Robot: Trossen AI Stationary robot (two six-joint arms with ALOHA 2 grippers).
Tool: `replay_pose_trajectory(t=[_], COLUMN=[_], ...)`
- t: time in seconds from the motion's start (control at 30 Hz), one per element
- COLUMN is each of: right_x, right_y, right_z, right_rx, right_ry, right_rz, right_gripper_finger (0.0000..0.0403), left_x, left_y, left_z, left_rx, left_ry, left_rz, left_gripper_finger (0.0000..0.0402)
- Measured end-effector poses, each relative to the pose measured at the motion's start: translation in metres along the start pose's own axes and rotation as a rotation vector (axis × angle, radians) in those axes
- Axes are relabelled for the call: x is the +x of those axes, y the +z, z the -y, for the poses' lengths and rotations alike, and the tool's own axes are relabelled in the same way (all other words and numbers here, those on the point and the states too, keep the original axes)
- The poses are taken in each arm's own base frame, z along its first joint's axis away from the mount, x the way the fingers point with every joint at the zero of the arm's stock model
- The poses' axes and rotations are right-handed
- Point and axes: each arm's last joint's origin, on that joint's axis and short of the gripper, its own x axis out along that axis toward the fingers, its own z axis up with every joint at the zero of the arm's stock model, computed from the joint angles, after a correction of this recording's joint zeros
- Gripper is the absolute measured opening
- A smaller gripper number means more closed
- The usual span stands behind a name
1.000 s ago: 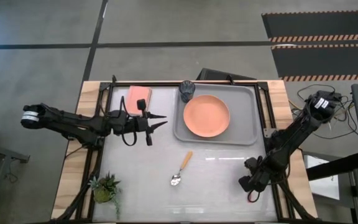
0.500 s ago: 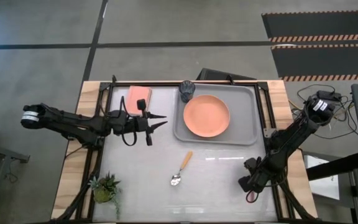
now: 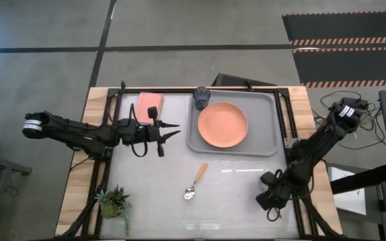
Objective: Pick and place plate/cup/fork/spoon on tray
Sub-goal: Put the red fork on the right of the gray serving tray
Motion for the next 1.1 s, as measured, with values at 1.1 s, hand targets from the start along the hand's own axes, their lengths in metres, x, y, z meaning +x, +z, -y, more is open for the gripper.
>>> replay_pose_trajectory(t=[1.1], right_x=[-0.139], right_y=[0.158], right_z=[0.037], right_rx=[0.119], right_ry=[-0.391], right_rz=[0.411], right_gripper_finger=[0.0031], left_x=[0.001], left_y=[0.001], left_z=[0.000], left_rx=[0.009], left_ry=[0.002], left_rz=[0.003], left_gripper_finger=[0.0070])
